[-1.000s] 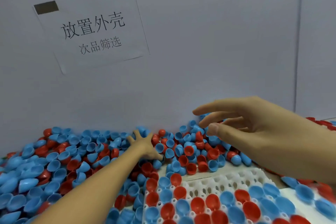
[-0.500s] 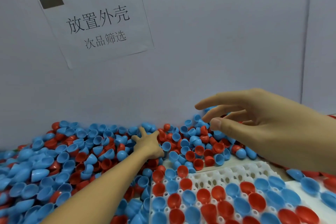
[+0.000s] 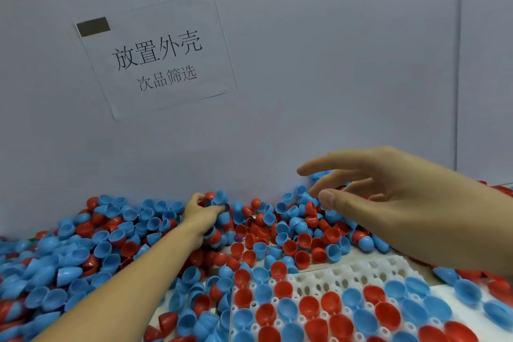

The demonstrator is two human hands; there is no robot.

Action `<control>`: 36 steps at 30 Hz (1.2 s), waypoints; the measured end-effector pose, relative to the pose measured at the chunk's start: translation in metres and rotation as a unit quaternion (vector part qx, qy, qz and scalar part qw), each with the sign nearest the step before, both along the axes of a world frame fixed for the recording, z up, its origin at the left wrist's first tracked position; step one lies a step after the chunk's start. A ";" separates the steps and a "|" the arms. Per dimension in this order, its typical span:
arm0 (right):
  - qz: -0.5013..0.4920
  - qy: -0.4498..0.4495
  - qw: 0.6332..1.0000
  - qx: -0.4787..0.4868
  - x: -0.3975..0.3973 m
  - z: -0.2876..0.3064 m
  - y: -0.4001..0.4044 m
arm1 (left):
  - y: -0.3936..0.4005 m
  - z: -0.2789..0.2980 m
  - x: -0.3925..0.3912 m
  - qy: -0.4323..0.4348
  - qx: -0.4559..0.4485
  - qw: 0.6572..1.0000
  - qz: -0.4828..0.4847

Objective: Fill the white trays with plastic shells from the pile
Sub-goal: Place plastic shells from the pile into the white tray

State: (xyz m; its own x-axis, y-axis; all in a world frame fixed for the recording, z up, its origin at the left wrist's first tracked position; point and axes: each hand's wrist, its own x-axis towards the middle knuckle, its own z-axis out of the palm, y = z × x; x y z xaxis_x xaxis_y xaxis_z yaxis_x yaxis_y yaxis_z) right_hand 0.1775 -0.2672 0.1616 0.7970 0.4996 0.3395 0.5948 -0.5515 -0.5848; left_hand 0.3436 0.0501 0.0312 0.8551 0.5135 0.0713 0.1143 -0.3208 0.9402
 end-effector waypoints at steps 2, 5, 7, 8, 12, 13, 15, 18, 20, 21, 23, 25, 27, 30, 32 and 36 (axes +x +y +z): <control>-0.002 0.004 1.000 -0.005 0.001 -0.002 0.001 | 0.004 0.009 -0.002 0.011 -0.106 0.994 0.014; -0.012 0.010 1.000 -0.017 0.004 -0.006 0.004 | 0.007 0.025 -0.011 0.016 -0.232 0.972 -0.018; -0.025 0.010 0.999 -0.027 0.005 -0.008 0.005 | 0.005 0.034 -0.022 -0.012 -0.263 0.963 -0.050; -0.031 0.009 0.999 -0.031 0.005 -0.009 0.006 | 0.004 0.038 -0.029 -0.030 -0.273 0.960 -0.053; -0.046 0.005 0.998 -0.049 0.003 -0.010 0.009 | 0.001 0.045 -0.074 -0.076 -0.342 0.935 -0.048; -0.048 0.003 0.997 -0.052 0.003 -0.010 0.011 | 0.001 0.043 -0.086 -0.084 -0.363 0.926 -0.052; -0.051 0.002 0.997 -0.058 0.002 -0.010 0.013 | 0.005 0.035 -0.111 -0.101 -0.413 0.904 -0.056; -0.053 0.004 0.997 -0.063 0.002 -0.011 0.018 | 0.012 0.021 -0.142 -0.133 -0.475 0.869 -0.036; -0.049 -0.001 0.997 -0.067 0.001 -0.013 0.021 | 0.014 0.012 -0.153 -0.152 -0.467 0.871 0.001; -0.046 -0.004 0.997 -0.069 0.002 -0.014 0.023 | 0.015 0.007 -0.155 -0.159 -0.443 0.881 0.033; -0.043 -0.013 0.997 -0.068 0.004 -0.018 0.027 | 0.015 0.003 -0.155 -0.169 -0.369 0.907 0.112; -0.040 -0.023 0.997 -0.068 0.005 -0.022 0.031 | 0.013 0.007 -0.155 -0.168 -0.284 0.932 0.148; -0.041 -0.041 0.996 -0.073 0.006 -0.025 0.035 | 0.010 0.014 -0.156 -0.175 -0.257 0.940 0.143; -0.050 -0.071 0.993 -0.076 0.005 -0.025 0.040 | 0.007 0.020 -0.156 -0.177 -0.280 0.937 0.110; -0.065 -0.099 0.991 -0.068 0.004 -0.021 0.042 | 0.007 0.022 -0.156 -0.180 -0.289 0.936 0.092; -0.099 -0.141 0.985 -0.024 0.005 -0.006 0.047 | 0.002 0.025 -0.154 -0.183 -0.336 0.923 0.035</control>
